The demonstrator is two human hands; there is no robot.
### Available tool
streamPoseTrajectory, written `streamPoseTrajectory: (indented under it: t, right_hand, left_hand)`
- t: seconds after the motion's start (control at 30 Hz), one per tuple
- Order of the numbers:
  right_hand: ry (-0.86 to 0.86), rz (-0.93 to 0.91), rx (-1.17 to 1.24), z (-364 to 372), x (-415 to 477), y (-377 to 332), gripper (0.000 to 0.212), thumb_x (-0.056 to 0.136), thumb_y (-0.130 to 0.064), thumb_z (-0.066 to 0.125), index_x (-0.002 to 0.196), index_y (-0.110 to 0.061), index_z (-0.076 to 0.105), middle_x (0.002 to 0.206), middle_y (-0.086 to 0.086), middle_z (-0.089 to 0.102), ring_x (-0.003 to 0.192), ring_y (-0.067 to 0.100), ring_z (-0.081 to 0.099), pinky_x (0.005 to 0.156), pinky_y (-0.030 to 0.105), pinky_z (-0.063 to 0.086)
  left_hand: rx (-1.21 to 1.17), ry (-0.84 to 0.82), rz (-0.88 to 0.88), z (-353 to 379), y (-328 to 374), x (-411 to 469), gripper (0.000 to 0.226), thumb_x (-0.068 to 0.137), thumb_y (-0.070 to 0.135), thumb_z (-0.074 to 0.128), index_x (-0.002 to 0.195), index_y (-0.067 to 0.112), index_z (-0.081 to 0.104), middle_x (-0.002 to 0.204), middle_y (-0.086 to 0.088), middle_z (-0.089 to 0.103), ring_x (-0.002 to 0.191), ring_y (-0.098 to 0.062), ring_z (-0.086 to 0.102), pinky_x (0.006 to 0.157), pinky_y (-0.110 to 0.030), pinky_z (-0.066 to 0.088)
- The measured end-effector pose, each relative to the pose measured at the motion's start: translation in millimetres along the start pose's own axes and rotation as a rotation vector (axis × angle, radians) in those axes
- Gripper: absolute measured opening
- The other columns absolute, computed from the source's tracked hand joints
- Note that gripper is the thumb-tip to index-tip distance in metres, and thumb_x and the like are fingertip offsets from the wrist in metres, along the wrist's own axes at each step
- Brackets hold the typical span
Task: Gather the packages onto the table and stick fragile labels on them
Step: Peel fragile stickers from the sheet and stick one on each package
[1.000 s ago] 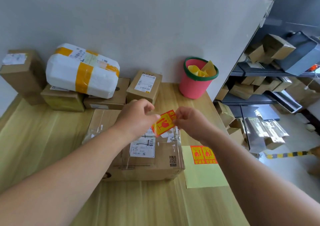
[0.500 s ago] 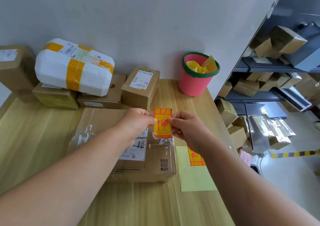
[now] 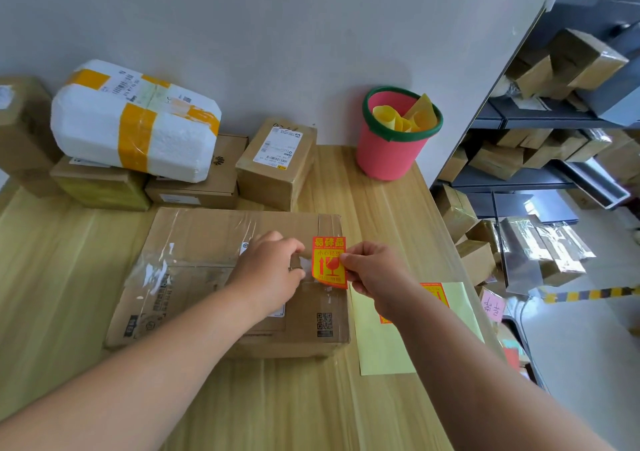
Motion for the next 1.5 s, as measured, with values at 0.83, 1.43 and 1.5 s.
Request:
streamPoseTrajectory:
  t: [0.83,1.43,1.5]
  right_hand:
    - [0.204,-0.228,-0.410,5.2,4.3,-6.1,0.010,0.085,-0.018,0.063,0.076,-0.019,0.061,0.074,0.001,0.065,0.069,0.022,0.062,0.067,0.039,0.053]
    - [0.206,-0.593,-0.429,2.9,-4.5,-4.8,0.014,0.091,-0.016,0.061,0.102,-0.020,0.070,0.116,-0.010,0.051,0.113,0.014,0.050,0.095,0.039,0.047]
    - [0.142,-0.564,-0.481,6.9,-0.2,2.0,0.024,0.093,-0.020,0.059,0.115,-0.024,0.068,0.130,-0.009,0.048,0.125,0.017,0.043,0.105,0.040,0.040]
  left_hand:
    - [0.032,-0.002,0.055,6.7,-5.7,2.4,0.043,0.088,0.024,0.064,0.130,0.026,0.054,0.116,0.005,0.047,0.114,-0.015,0.037,0.095,-0.029,0.036]
    - [0.058,0.158,0.277,-2.0,27.7,-2.6,0.032,0.096,0.026,0.049,0.126,0.020,0.060,0.124,0.004,0.059,0.119,-0.018,0.043,0.100,-0.033,0.036]
    - [0.160,0.082,0.324,9.2,33.4,-1.4,0.039,0.098,0.031,0.044,0.134,0.021,0.052,0.140,0.006,0.049,0.133,-0.018,0.034,0.110,-0.037,0.027]
Point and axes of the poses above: each hand's wrist, its own x-axis towards the middle knuckle, its own z-axis out of the palm, y = z × x, the point moved 6 cm from there along x, towards the middle knuckle
